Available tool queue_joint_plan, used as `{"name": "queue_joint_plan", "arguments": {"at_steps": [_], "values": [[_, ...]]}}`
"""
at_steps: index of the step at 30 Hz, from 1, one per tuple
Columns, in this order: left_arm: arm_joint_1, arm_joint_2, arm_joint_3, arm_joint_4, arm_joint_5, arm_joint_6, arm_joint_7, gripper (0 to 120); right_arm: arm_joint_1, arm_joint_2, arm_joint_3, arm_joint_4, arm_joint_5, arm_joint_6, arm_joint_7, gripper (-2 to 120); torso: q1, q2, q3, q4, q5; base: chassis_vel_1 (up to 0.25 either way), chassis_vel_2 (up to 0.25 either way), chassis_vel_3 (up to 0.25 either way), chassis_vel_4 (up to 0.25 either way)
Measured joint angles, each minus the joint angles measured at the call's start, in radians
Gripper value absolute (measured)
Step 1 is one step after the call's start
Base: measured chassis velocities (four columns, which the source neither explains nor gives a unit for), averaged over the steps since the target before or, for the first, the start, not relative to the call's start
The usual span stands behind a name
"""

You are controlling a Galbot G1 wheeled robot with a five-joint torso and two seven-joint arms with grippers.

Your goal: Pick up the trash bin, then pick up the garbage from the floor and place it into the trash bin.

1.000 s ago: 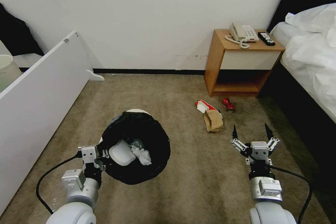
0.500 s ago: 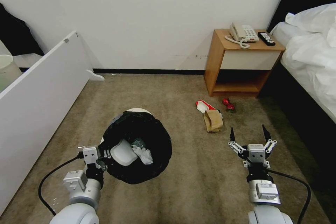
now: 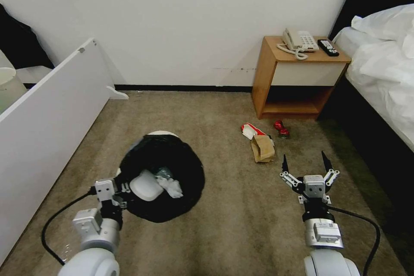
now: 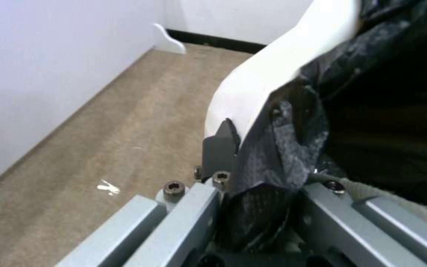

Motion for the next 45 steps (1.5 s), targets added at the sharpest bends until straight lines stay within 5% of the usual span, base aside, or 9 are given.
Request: {"name": "queue_joint_plan", "arguments": {"at_steps": [19,45], "values": [[-0.075,0.053,-0.008,0.09,-0.063,0.016,-0.013,0,0.02,-0.001,-0.005,-0.039,-0.002,0.0,-0.001,100,0.0,0.0,0.0,0.0,0.0001,-0.112,0.104,0.103,-0.111],[-0.072,0.04,-0.005,0.089,-0.064,0.01,-0.013,0,0.009,-0.002,-0.008,-0.048,-0.013,0.01,-0.001,100,0.0,0.0,0.0,-0.0001,0.0,-0.127,0.13,0.125,-0.127]]}}
